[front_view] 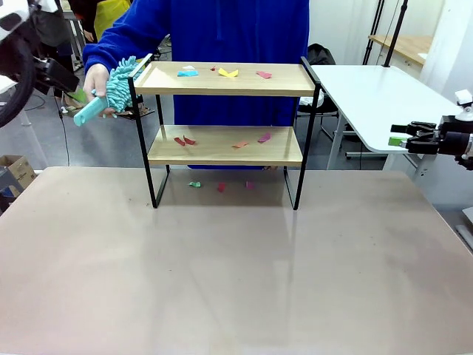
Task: Clean the shelf.
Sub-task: Pick up the Duster handed by the human.
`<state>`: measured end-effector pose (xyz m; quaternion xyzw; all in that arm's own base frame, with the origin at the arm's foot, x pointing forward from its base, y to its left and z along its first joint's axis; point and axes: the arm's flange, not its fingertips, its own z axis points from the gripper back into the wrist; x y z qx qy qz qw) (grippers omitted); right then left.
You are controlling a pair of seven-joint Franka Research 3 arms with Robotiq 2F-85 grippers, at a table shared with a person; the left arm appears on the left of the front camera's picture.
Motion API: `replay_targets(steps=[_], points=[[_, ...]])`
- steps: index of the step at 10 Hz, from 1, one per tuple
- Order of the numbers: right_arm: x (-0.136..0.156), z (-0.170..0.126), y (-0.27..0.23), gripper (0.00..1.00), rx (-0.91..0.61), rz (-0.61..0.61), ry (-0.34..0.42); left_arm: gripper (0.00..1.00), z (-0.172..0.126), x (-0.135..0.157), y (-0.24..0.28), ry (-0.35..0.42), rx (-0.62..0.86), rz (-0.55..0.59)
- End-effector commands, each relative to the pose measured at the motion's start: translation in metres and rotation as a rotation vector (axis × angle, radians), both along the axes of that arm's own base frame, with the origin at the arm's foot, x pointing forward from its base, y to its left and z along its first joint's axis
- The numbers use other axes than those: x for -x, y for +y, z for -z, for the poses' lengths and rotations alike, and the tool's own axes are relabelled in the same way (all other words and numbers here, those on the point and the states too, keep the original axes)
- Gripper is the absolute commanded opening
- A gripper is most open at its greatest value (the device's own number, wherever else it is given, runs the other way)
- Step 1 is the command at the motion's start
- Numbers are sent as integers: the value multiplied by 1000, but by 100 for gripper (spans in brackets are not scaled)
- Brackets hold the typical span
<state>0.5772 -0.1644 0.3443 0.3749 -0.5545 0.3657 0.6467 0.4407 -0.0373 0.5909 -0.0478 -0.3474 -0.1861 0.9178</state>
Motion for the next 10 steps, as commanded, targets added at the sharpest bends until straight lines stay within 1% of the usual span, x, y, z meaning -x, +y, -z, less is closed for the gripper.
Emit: replay_targets(steps=[1, 4, 7, 9, 10], points=[[1, -2, 3, 100, 4, -3, -13, 100, 4, -6, -16, 49, -13, -70], [1, -2, 3, 100, 4, -3, -13, 100, 19, -17, -28, 66, -37, -145], [1, -2, 3, 100, 4, -3, -13, 100, 34, -27, -33, 92, -47, -161], [1, -2, 3, 100, 4, -3, -13, 100, 35, -27, -34, 89, -42, -165], [1, -2, 3, 100, 4, -3, -13, 42, 34, -26, -35, 76, -48, -159]])
